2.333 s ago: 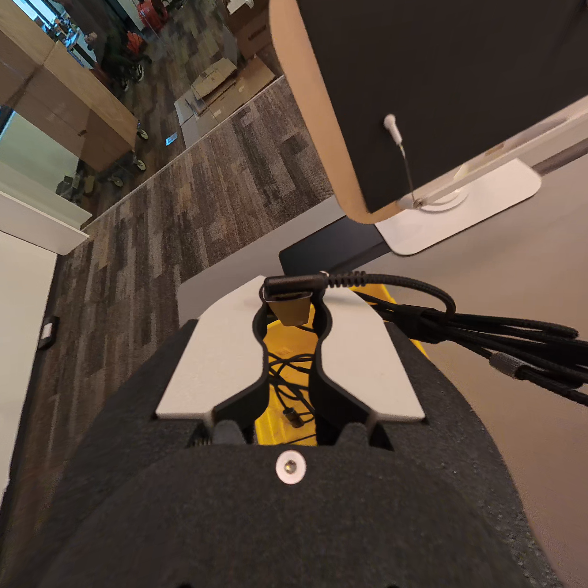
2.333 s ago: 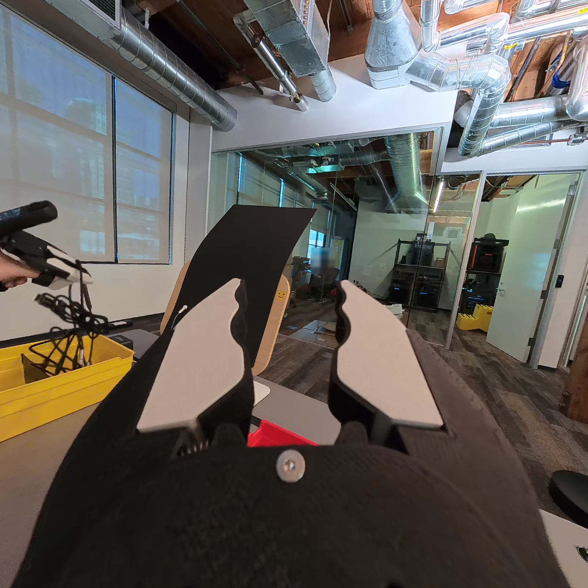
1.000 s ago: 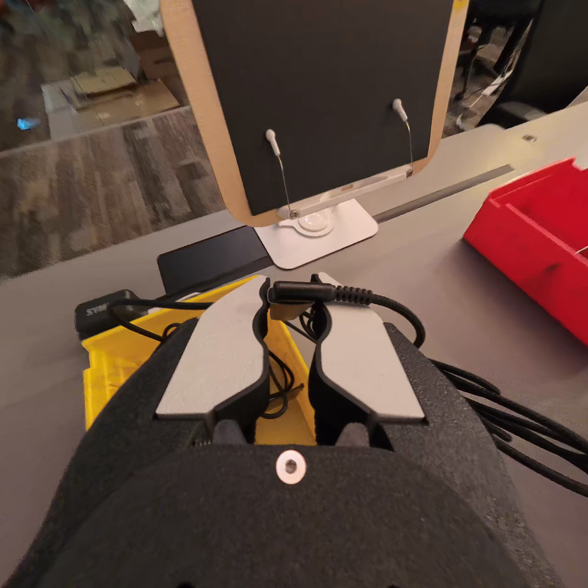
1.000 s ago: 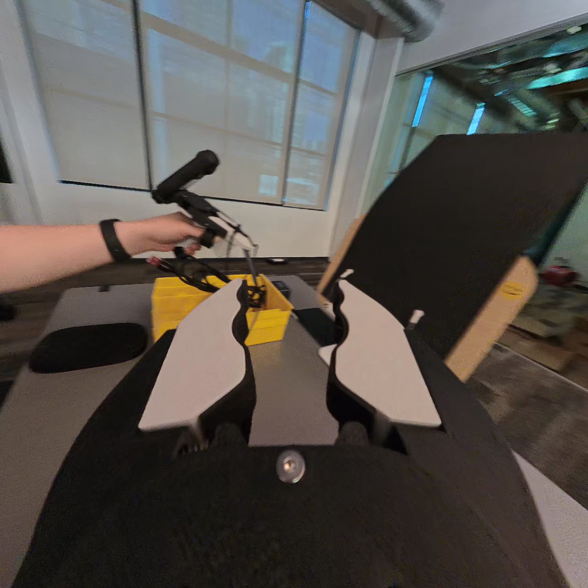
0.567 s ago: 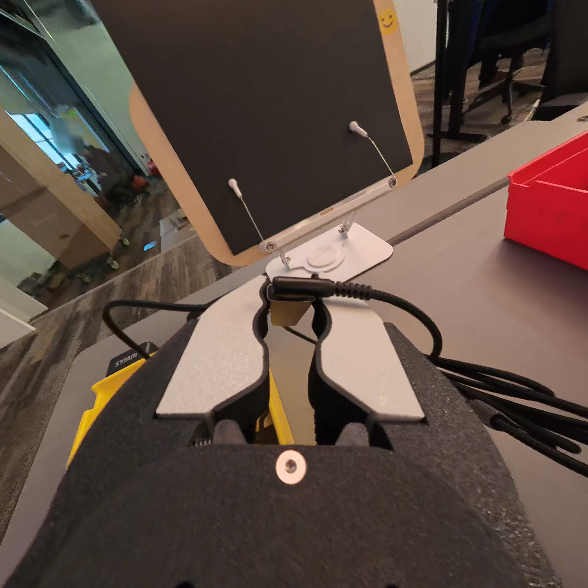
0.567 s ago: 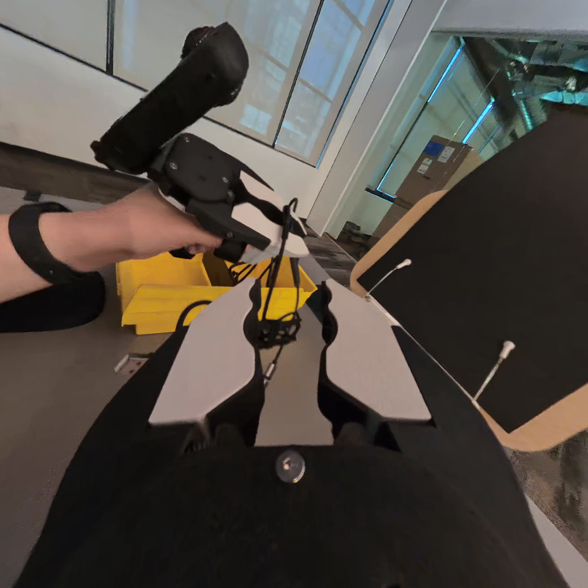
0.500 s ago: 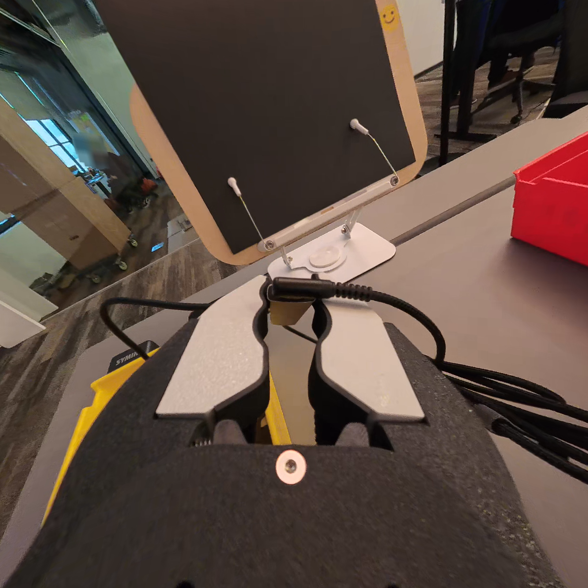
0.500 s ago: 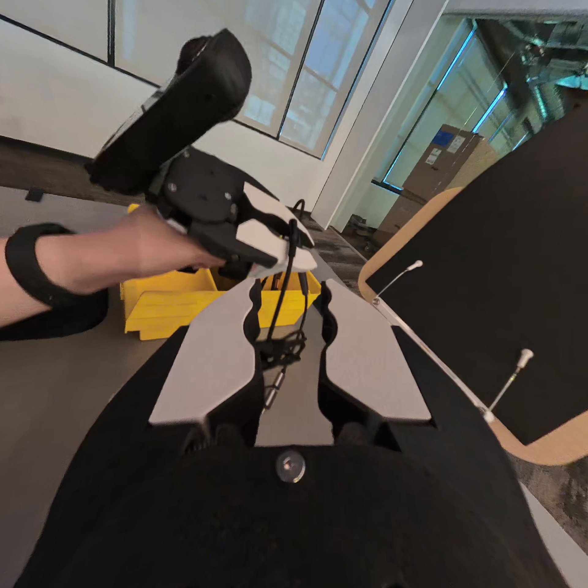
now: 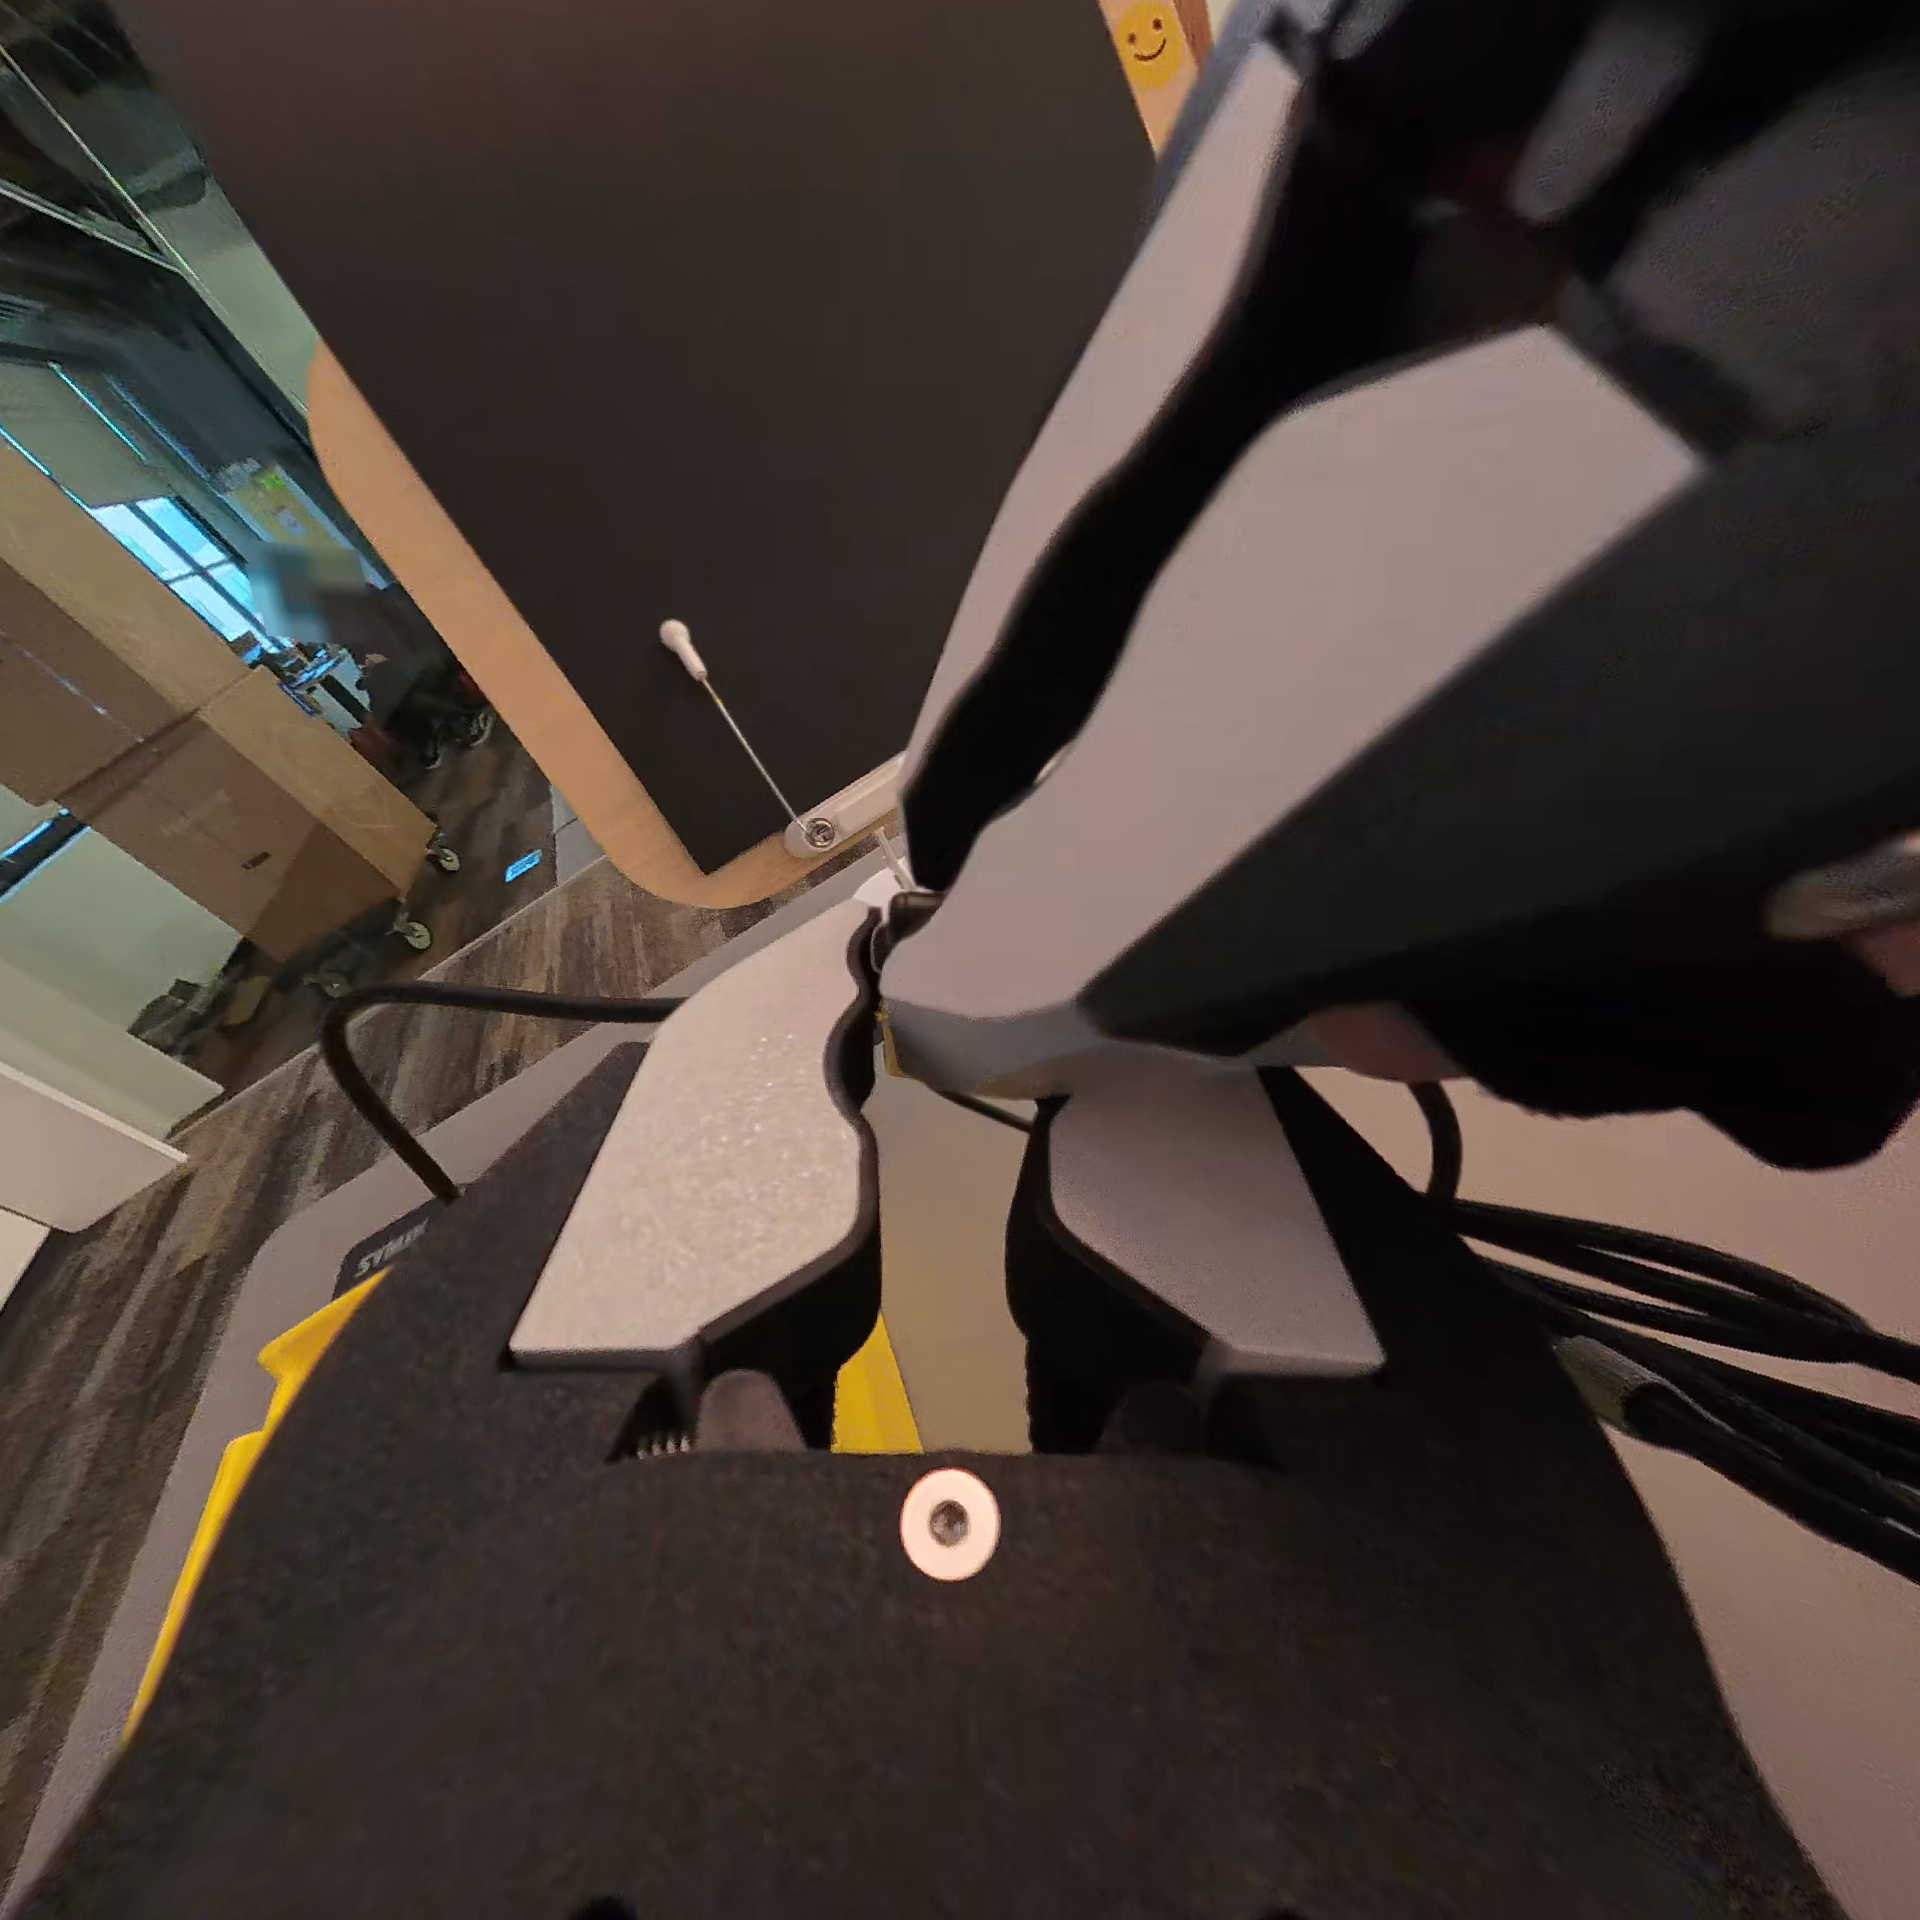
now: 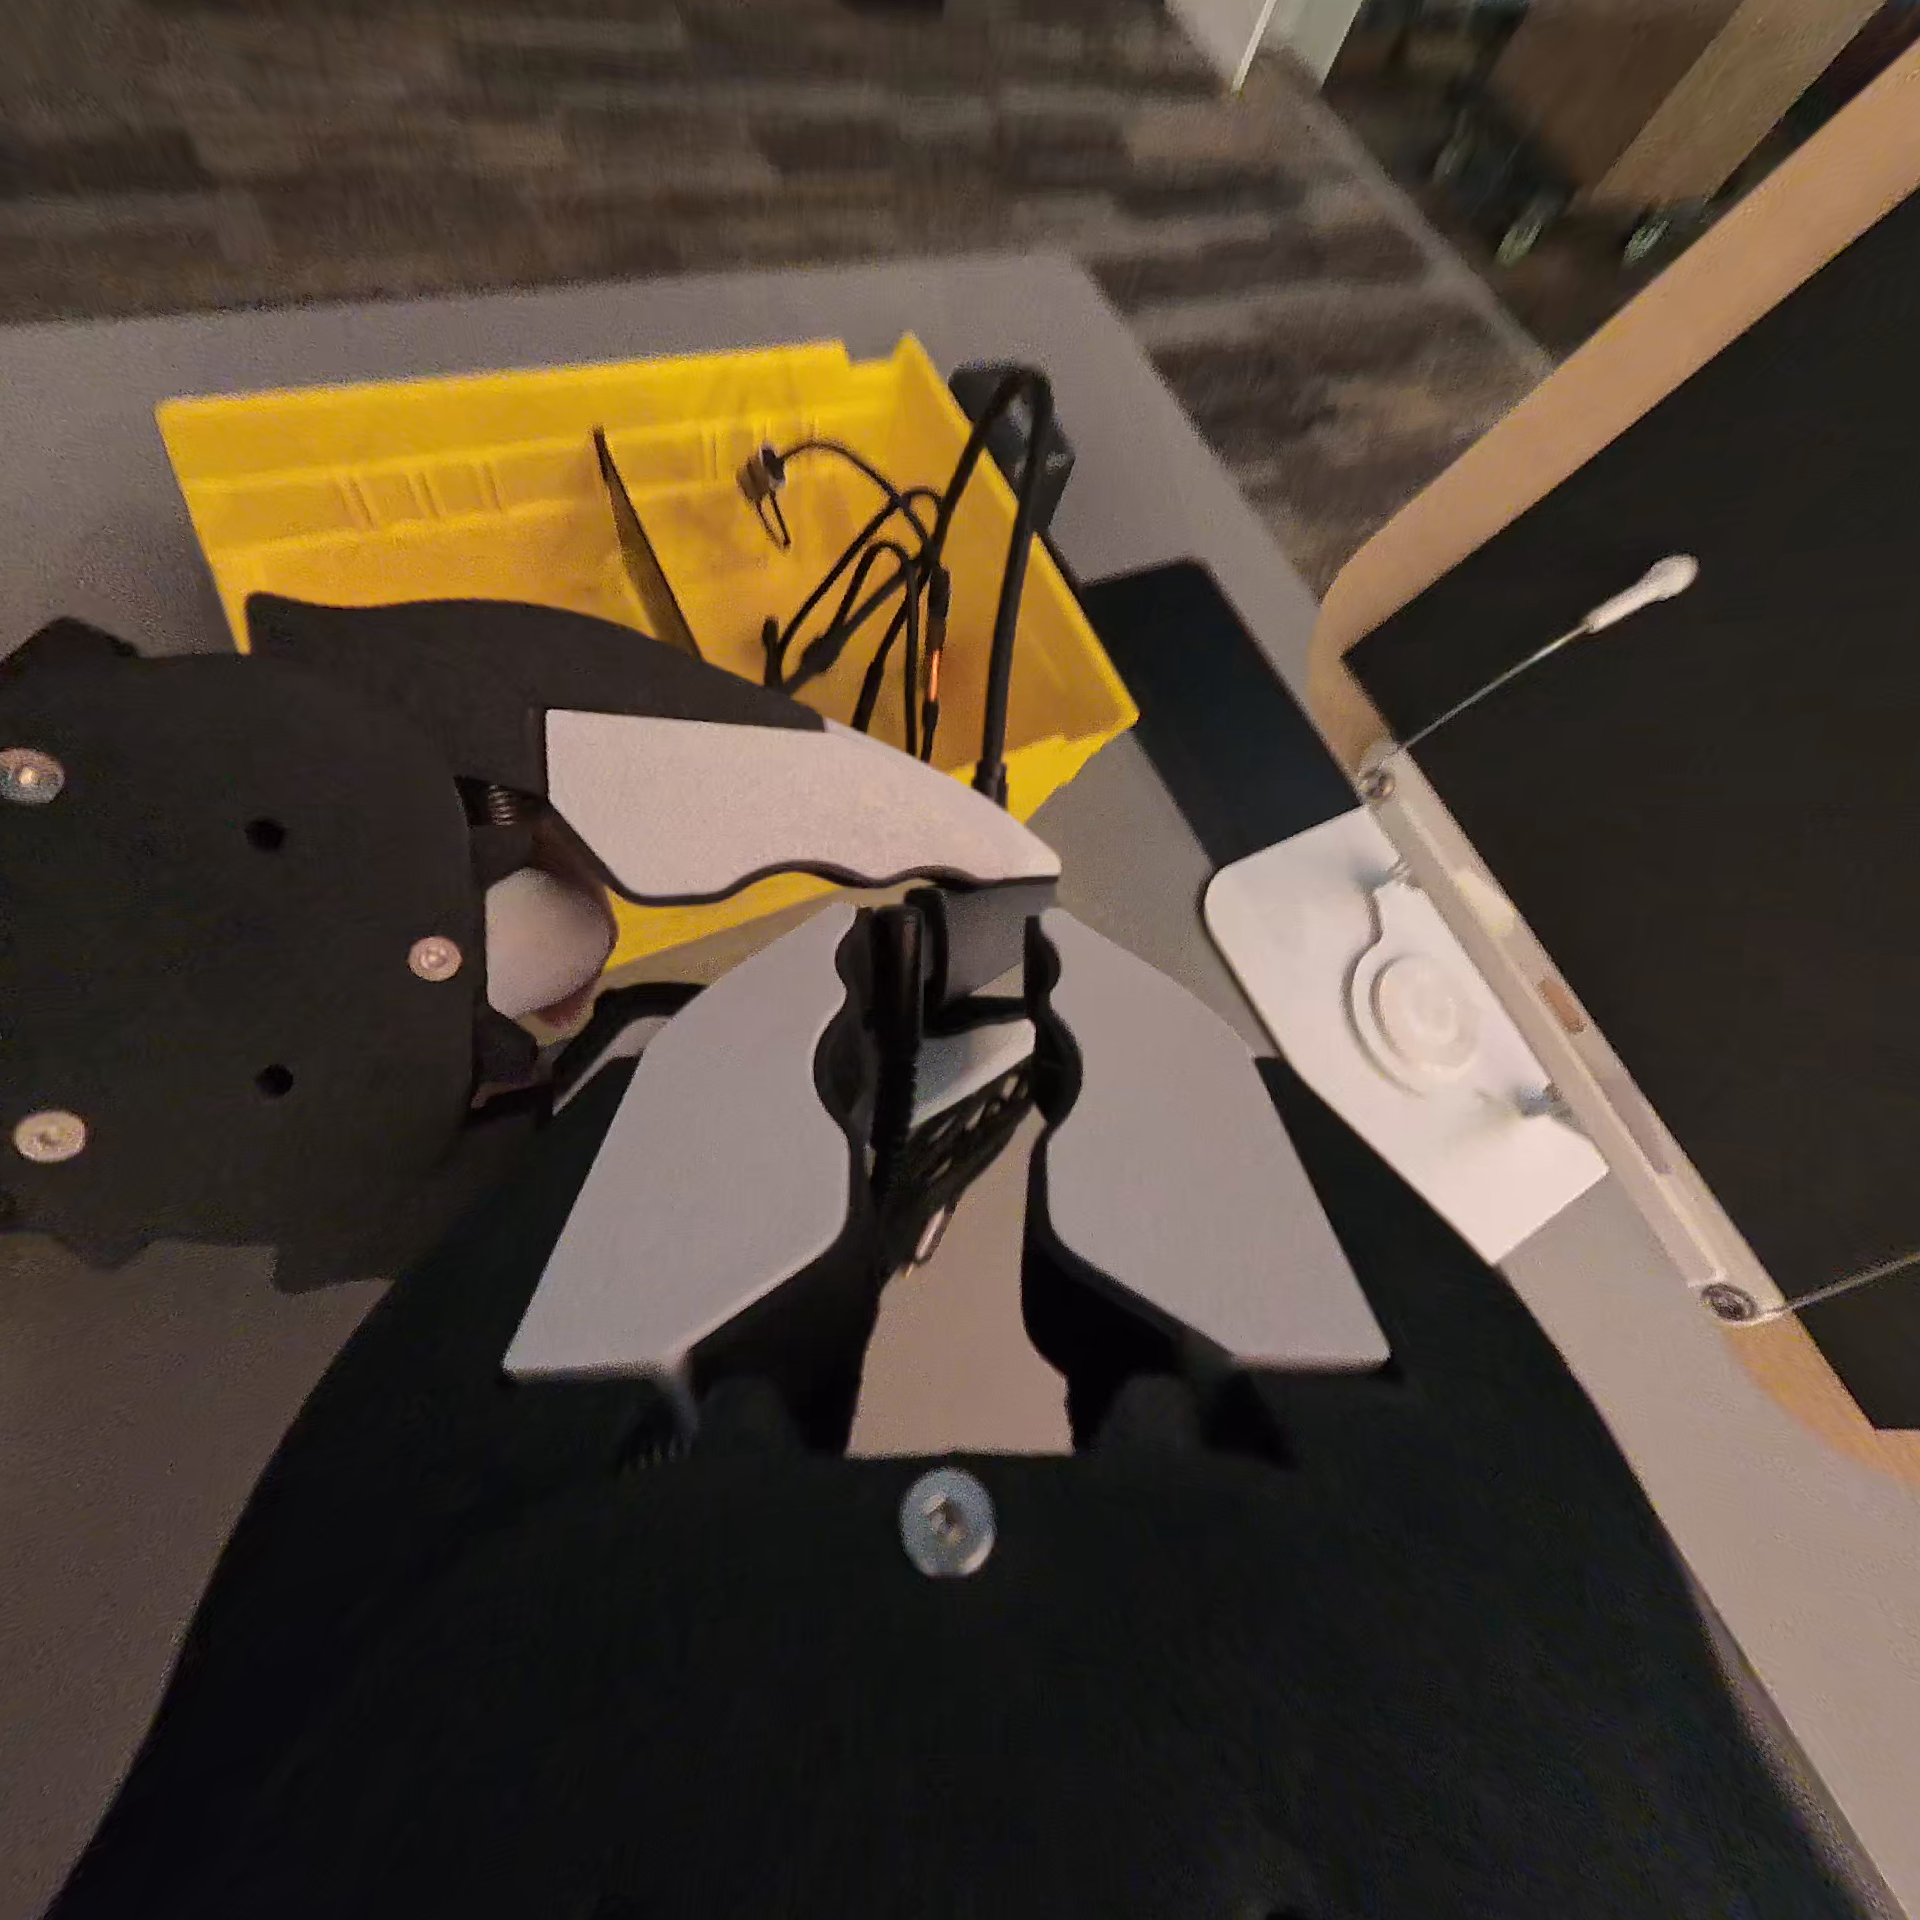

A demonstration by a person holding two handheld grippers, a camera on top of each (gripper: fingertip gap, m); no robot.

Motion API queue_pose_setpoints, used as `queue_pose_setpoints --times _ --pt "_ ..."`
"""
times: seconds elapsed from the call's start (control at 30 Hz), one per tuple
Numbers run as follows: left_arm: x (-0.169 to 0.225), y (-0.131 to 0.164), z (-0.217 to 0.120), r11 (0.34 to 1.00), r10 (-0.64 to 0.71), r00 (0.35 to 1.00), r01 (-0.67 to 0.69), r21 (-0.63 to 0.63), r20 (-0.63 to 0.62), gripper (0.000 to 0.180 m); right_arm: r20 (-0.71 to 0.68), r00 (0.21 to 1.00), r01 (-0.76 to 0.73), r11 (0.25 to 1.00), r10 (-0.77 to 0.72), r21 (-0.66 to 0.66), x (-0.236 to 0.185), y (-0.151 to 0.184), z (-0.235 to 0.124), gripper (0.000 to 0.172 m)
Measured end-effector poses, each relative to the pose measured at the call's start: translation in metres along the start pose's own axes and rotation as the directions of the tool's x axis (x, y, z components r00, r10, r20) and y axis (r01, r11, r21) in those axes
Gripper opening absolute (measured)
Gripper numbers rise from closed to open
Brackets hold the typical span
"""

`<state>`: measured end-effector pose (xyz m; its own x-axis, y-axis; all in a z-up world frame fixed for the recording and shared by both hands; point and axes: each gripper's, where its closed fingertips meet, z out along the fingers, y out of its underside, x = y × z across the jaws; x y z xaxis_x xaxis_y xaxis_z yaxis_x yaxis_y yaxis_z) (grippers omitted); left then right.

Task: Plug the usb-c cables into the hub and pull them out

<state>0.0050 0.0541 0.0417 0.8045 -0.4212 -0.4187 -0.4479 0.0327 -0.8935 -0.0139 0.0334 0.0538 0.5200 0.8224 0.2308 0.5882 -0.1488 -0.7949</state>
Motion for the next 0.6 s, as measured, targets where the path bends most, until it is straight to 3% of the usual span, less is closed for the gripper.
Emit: queue_pose_setpoints --times 0.2,0.33,0.4,0.53,0.6 --pt "0.008 0.003 0.0 0.995 0.092 0.996 -0.093 -0.039 -0.022 0.024 0.008 0.999 0.033 0.99 -0.032 -0.138 0.0 0.013 0.005 0.01" --pt "0.023 0.007 -0.016 0.98 0.154 0.96 -0.178 -0.085 -0.233 0.049 -0.022 0.999 0.025 0.991 -0.028 -0.129 0.012 0.02 0.002 0.01" --pt "0.004 0.014 -0.035 0.96 0.188 0.948 -0.232 -0.157 -0.256 0.052 -0.002 1.0 -0.003 0.994 0.003 -0.111 0.018 0.022 -0.002 0.01" --pt "-0.034 0.012 -0.074 0.991 0.012 0.95 -0.054 -0.125 -0.313 0.045 0.097 0.994 -0.049 0.997 0.055 -0.065 0.019 0.019 -0.015 0.01" --pt "-0.061 0.017 -0.084 0.993 -0.063 0.961 0.033 -0.115 -0.268 0.041 0.104 0.993 -0.044 0.998 0.049 -0.047 0.024 0.014 -0.024 0.01"
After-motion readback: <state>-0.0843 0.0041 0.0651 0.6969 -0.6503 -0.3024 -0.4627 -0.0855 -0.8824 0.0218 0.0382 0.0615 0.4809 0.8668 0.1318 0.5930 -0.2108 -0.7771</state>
